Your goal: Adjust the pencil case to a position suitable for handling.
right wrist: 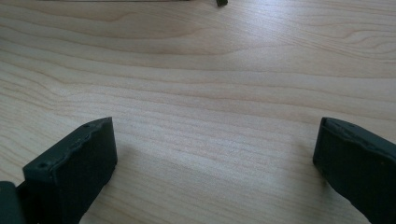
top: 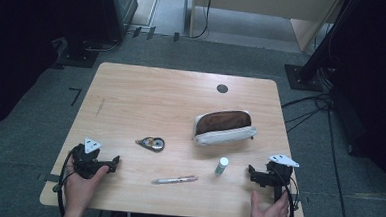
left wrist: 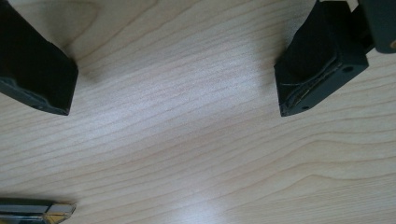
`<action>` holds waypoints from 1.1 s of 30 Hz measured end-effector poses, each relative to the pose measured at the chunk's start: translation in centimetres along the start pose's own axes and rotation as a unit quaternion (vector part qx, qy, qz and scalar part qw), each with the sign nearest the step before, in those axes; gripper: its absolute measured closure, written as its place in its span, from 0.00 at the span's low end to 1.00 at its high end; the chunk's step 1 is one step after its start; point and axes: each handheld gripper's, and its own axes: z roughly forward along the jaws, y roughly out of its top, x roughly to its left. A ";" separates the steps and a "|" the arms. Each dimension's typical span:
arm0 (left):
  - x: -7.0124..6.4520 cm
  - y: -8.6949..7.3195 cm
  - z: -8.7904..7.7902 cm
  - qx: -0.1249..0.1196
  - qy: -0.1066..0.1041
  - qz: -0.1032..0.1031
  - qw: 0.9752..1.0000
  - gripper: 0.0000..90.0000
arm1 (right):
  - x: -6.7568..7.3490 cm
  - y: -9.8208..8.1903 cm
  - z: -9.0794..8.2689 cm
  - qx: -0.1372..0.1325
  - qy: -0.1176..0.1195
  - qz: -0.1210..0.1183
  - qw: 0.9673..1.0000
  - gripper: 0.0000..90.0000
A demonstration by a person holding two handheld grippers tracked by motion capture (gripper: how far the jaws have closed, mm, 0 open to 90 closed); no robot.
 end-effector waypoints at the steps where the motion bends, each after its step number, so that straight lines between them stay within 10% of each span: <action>1: 0.0 0.0 0.0 0.000 0.000 0.000 1.000 0.00 | 0.0 0.0 0.0 0.000 0.000 0.000 1.000 0.00; 16: -0.1 0.1 0.1 0.001 0.002 -0.001 1.000 0.00 | -0.3 -0.1 -0.1 -0.001 0.012 -0.009 1.000 0.00; 20: -0.1 0.1 0.1 0.001 0.002 -0.001 1.000 0.00 | -0.5 -0.3 -0.7 -0.021 0.003 0.014 1.000 0.24; 33: -0.1 0.1 0.0 0.002 0.002 -0.001 1.000 0.00 | -0.1 3.4 -1.2 -0.081 0.092 -0.035 0.992 0.22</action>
